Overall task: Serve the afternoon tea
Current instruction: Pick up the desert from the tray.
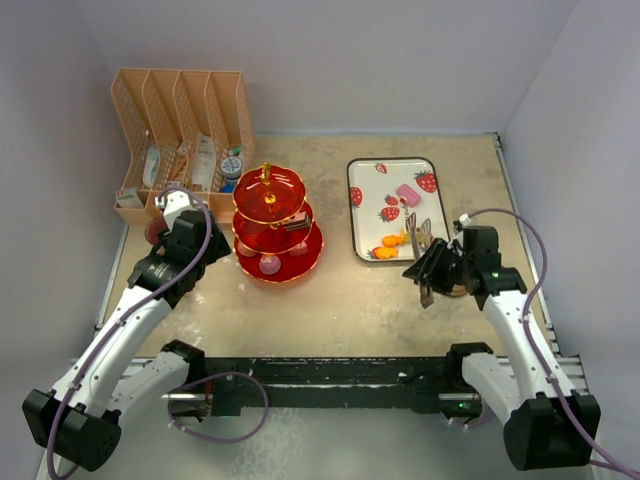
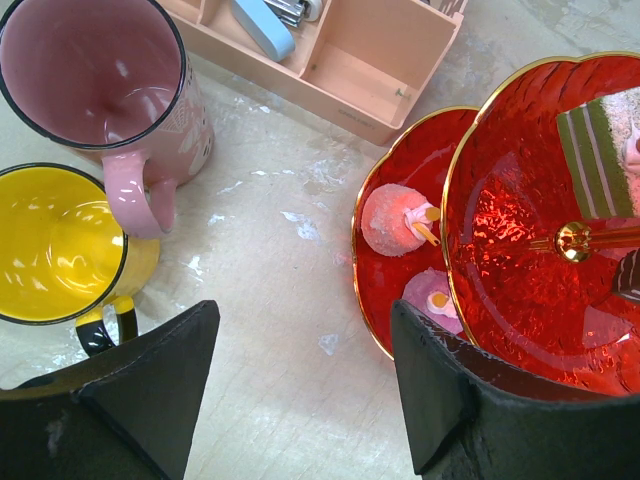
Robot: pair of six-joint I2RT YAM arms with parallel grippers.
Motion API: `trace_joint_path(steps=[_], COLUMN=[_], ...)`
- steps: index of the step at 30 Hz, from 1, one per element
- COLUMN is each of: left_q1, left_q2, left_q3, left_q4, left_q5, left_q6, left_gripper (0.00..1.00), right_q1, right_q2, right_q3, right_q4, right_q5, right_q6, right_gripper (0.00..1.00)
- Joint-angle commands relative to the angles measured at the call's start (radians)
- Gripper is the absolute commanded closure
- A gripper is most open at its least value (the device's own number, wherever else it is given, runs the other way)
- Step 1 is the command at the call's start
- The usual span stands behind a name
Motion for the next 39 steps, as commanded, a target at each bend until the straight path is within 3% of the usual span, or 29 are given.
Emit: trace_joint_path(steps=[1, 18, 39], left_q1=[-0.002, -0.002, -0.002], left_q2=[-0.015, -0.023, -0.030], left_q3=[0.000, 0.005, 0.010], left_q4=[0.026, 0.019, 0.005], left_q5=[-0.007, -0.028, -0.064], left_q6=[0.013, 0.011, 0.009], left_gripper=[0.33, 0.33, 0.33], right_q1=[-0.001, -0.001, -0.003], right_q2=[0.058, 0.108, 0.258], right_q3=[0.094, 0.181, 0.209], right_q4=[-0.047, -0.070, -0.017], right_q5=[-0.058, 0.145, 0.020], right_q6=[-0.024, 0.081, 0.243], right_gripper=[0.58, 0.54, 0.52])
